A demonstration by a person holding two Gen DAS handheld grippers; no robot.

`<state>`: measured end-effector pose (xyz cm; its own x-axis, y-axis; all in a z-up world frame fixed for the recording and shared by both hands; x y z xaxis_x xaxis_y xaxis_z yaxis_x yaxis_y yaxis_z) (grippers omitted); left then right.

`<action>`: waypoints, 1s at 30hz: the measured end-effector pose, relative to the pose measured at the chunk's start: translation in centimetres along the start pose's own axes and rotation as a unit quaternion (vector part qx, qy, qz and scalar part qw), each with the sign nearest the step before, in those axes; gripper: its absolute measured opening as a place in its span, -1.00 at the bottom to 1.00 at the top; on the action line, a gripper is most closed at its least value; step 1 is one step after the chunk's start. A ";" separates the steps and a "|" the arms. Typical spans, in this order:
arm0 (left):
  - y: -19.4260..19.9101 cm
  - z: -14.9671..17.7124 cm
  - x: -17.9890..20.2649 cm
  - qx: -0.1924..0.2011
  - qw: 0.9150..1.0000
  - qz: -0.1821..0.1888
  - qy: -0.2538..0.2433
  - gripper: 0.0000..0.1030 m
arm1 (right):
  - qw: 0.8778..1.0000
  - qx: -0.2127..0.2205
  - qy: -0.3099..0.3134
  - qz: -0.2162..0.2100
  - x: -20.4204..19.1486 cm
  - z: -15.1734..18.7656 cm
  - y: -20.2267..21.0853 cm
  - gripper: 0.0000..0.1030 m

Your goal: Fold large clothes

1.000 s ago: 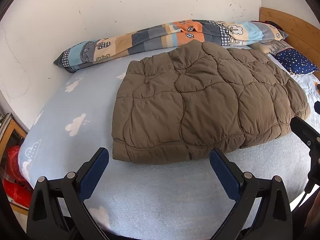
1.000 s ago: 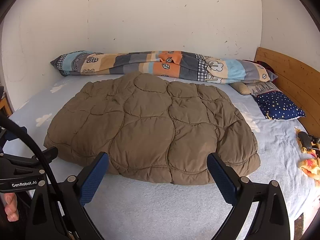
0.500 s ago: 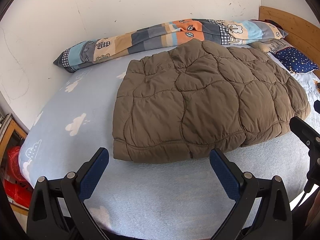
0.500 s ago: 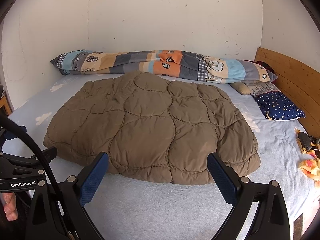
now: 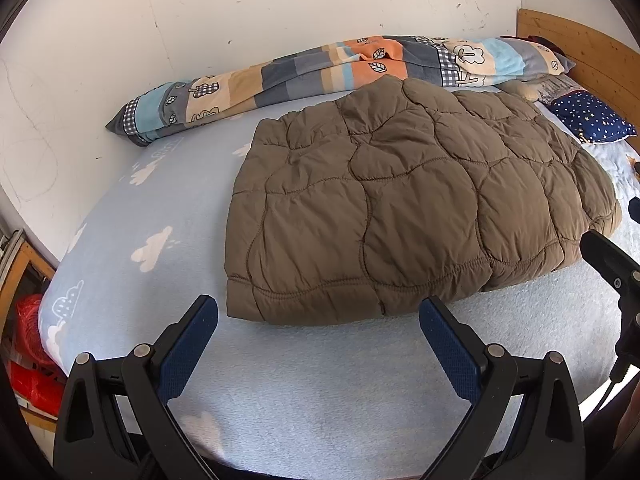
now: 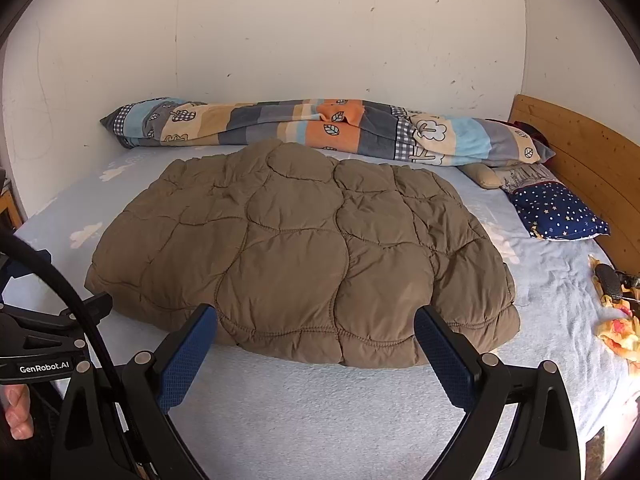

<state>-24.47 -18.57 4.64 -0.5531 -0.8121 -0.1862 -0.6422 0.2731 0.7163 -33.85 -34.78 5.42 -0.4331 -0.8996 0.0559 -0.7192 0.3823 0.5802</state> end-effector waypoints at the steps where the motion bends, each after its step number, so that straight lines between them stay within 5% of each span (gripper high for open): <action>1: 0.0 0.0 0.0 0.000 1.000 0.000 -0.001 0.97 | 1.000 -0.001 -0.001 0.000 0.0 0.0 0.0 0.95; 30: 0.2 -0.1 -0.2 0.005 1.000 -0.003 -0.004 0.97 | 1.000 -0.003 0.002 0.000 0.0 0.1 0.0 0.95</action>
<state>-24.41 -18.40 4.91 -0.5538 -0.8095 -0.1951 -0.6503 0.2741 0.7085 -33.90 -34.79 5.37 -0.4312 -0.9002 0.0602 -0.7159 0.3820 0.5844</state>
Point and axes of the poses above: each gripper's, at about its wrist camera, not at the fingertips, and y roughly against the way its jaws point, x to its right, z to its underside, the point moved 10 cm from there along -y, roughly the way its jaws point
